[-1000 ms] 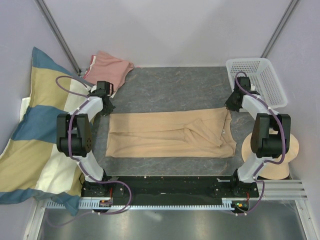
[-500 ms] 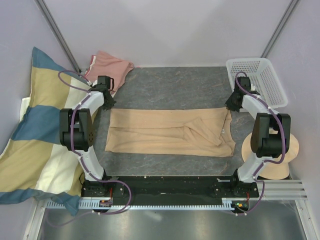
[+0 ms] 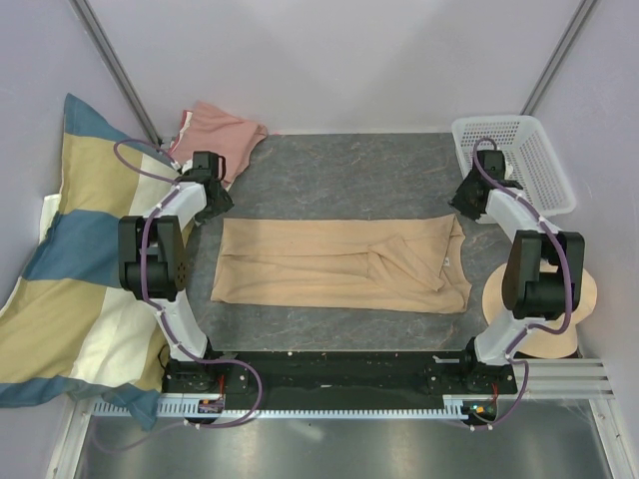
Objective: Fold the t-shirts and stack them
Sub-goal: Fold the other side of the tshirt into a rectangle
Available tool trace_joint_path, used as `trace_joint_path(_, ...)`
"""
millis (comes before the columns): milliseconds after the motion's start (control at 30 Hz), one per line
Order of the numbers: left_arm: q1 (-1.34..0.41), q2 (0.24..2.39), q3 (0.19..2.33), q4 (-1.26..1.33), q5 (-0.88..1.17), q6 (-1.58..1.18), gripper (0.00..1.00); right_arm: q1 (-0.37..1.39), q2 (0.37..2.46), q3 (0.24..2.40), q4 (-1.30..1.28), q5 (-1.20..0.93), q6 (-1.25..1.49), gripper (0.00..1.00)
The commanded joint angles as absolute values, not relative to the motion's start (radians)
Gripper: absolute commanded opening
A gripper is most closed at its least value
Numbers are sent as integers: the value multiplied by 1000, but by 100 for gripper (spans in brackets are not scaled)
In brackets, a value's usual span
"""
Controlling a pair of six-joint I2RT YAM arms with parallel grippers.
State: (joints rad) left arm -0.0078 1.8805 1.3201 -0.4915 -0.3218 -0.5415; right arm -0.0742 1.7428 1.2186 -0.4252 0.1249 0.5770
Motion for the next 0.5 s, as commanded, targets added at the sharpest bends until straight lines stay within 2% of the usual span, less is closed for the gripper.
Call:
trace_joint_path(0, -5, 1832, 1364, -471, -351, -518, 72, -92, 1618, 1209, -309, 68, 549, 47)
trace_joint_path(167, -3, 1744, 1338, -456, -324, -520, 77, -81, 1528, 1173, -227, -30, 535, 57)
trace_joint_path(333, -18, 1658, 1257, -420, -241, -545, 77, -46, 1485, 1178, -258, -126, 500, 60)
trace_joint_path(467, -57, 1583, 1172, -397, -207, -575, 78, 23, 1425, 1129, -339, -78, 480, 61)
